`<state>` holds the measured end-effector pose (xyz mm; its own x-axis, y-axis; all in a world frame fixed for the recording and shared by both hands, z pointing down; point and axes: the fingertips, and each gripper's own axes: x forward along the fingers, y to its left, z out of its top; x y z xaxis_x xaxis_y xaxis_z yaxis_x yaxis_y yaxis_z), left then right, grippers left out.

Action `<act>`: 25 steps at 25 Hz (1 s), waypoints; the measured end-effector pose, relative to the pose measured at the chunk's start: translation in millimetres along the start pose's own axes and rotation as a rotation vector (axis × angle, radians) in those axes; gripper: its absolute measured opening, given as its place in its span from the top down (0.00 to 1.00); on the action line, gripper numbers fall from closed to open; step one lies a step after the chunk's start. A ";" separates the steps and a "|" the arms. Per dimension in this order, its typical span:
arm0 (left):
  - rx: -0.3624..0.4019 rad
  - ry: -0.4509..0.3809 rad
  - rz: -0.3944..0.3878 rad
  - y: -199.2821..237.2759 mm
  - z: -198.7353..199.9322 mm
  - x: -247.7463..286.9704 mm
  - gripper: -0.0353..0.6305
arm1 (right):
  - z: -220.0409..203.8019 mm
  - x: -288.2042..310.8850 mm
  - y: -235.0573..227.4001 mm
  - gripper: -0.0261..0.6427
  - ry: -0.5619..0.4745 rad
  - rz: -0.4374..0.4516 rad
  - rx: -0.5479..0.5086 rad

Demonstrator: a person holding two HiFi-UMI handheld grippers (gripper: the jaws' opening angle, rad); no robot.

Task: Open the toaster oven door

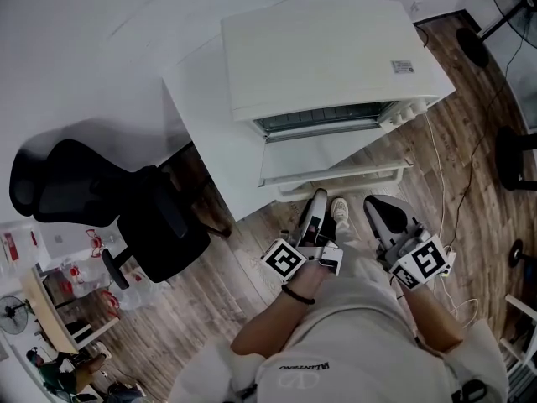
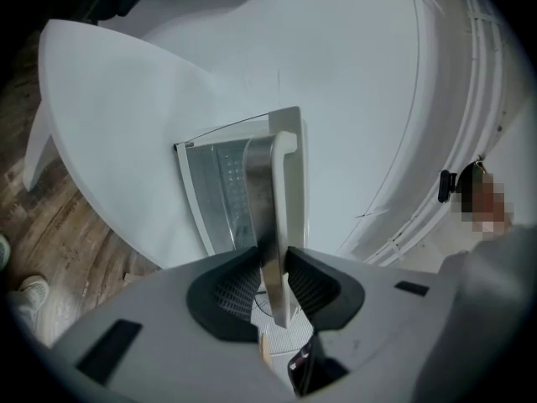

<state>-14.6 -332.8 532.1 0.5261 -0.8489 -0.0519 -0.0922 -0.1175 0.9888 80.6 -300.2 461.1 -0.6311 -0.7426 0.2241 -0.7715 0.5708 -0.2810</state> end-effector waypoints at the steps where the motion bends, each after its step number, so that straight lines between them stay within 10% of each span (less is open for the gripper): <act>1: 0.003 0.005 0.003 1.9 -0.9 -1.4 0.79 | -4.8 0.5 2.0 0.93 0.008 0.003 0.007; 25: 0.041 0.085 0.101 50.5 -23.1 -29.9 0.79 | -63.4 1.1 14.5 0.93 0.085 0.019 0.152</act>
<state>-15.4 -301.5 586.8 0.5820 -0.8109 0.0612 -0.1816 -0.0562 0.9818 63.6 -270.6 516.4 -0.6553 -0.6958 0.2939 -0.7420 0.5202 -0.4228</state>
